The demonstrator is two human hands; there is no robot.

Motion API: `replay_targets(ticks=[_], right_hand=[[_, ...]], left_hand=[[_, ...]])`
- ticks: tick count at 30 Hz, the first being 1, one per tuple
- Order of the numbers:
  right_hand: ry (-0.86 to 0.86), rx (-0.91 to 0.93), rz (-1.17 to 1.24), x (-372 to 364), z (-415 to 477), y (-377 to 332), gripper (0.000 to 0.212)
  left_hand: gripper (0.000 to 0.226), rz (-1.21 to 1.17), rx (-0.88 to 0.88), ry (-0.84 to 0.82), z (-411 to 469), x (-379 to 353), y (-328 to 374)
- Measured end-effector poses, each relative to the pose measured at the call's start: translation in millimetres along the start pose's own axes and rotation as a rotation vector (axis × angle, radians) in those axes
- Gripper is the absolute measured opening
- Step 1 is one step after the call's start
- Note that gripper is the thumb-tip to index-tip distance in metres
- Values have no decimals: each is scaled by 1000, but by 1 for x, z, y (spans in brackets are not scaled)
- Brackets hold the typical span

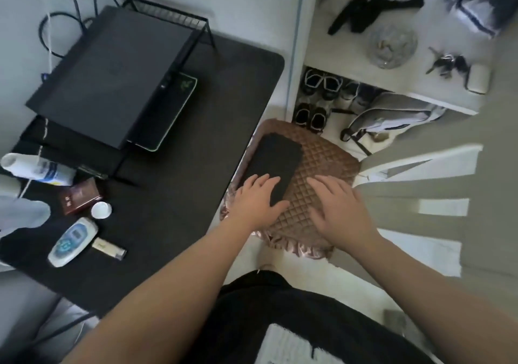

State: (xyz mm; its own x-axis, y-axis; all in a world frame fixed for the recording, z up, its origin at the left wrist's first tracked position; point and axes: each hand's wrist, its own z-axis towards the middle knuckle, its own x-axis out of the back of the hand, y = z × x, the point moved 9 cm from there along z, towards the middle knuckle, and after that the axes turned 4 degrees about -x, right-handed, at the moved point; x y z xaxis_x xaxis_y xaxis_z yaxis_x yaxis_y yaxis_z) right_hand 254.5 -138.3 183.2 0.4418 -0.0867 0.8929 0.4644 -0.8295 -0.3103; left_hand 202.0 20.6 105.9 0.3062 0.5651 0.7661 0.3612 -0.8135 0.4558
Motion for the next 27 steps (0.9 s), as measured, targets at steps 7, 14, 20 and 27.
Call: replay_targets(ticks=[7,14,20,27], right_hand=[[-169,-170,109,-92,60,24,60],[-315,-310,331,-215,110,44,65],[-325,-394,621,-295,139,51,72],[-354,-595,1015,-347,155,64,70]], left_hand=[[70,-129,140,-84,53,-64,-52],[72,-163,293,9,96,-131,-117],[84,-82,371,242,122,-153,-161],[91,-214,440,292,137,-162,-186]])
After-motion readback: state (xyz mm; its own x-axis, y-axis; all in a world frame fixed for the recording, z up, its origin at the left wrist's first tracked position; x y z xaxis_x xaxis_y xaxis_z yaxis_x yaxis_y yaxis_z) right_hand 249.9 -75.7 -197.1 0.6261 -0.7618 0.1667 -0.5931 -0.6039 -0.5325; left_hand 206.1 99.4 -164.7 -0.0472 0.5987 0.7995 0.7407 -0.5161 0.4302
